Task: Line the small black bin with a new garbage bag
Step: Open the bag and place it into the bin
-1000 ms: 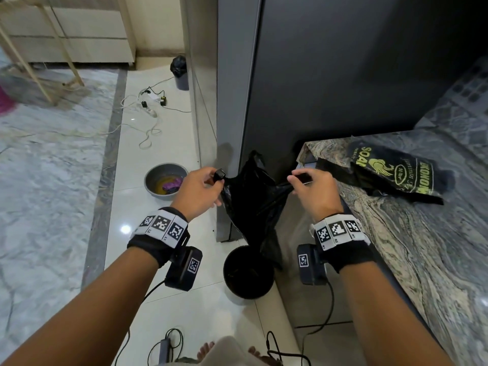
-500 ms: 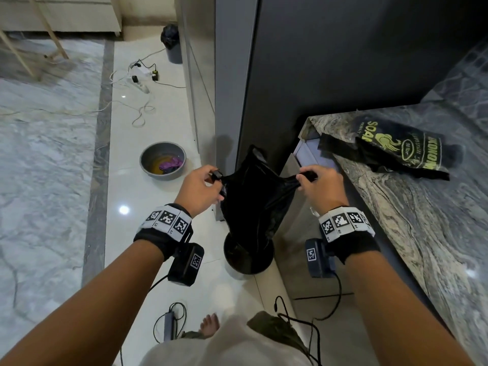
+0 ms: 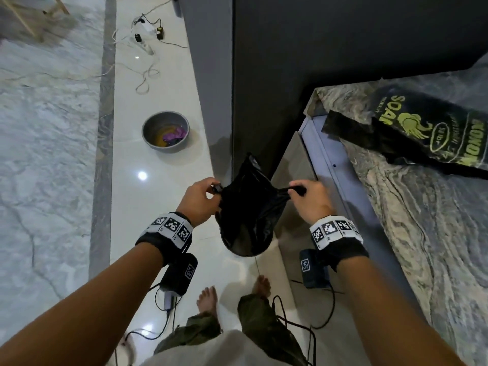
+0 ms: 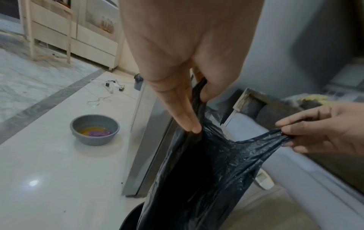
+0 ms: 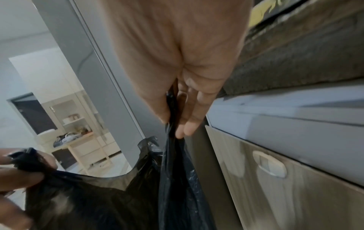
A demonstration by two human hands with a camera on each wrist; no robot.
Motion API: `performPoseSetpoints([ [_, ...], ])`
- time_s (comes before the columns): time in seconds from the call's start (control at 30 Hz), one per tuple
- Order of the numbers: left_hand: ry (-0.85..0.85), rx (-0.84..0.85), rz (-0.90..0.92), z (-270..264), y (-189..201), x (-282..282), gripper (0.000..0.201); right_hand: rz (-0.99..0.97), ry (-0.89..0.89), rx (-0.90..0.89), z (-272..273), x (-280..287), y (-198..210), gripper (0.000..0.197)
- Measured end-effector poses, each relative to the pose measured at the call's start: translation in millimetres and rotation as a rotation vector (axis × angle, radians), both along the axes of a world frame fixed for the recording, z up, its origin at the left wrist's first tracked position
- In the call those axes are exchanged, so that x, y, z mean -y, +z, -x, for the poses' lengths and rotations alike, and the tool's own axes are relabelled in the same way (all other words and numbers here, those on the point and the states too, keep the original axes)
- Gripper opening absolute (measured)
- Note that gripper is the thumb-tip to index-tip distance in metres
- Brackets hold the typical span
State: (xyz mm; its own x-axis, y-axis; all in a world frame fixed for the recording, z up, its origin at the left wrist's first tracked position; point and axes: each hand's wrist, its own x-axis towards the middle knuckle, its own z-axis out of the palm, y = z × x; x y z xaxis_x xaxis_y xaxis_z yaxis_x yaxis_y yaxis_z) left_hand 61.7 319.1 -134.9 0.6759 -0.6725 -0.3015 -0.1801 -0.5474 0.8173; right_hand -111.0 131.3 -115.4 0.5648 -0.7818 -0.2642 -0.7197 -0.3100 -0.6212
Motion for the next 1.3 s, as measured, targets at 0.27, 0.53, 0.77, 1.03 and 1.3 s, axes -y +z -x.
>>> performPoseSetpoints([
  [0.27, 0.038, -0.102, -0.184, 16.8, -80.5, 38.0, 0.02, -0.148, 0.129, -0.098, -5.6, 32.2, -84.1, 0.024],
  [0.53, 0.05, -0.168, -0.315, 23.4, -186.7, 52.3, 0.022, -0.301, 0.145, -0.204, -8.4, 39.8, -194.1, 0.031],
  [0.77, 0.149, -0.135, -0.36, 13.6, -266.8, 51.2, 0.015, -0.315, 0.093, -0.272, -17.0, 41.0, -280.2, 0.035],
  [1.03, 0.29, -0.079, -0.384, 1.3, -317.5, 37.9, 0.009, 0.005, 0.303, -0.476, -24.7, 47.4, -334.1, 0.034],
  [1.3, 0.342, -0.098, -0.395, 3.0, -336.4, 25.3, 0.005, -0.098, 0.389, -0.629, -15.4, 33.2, -386.5, 0.025],
])
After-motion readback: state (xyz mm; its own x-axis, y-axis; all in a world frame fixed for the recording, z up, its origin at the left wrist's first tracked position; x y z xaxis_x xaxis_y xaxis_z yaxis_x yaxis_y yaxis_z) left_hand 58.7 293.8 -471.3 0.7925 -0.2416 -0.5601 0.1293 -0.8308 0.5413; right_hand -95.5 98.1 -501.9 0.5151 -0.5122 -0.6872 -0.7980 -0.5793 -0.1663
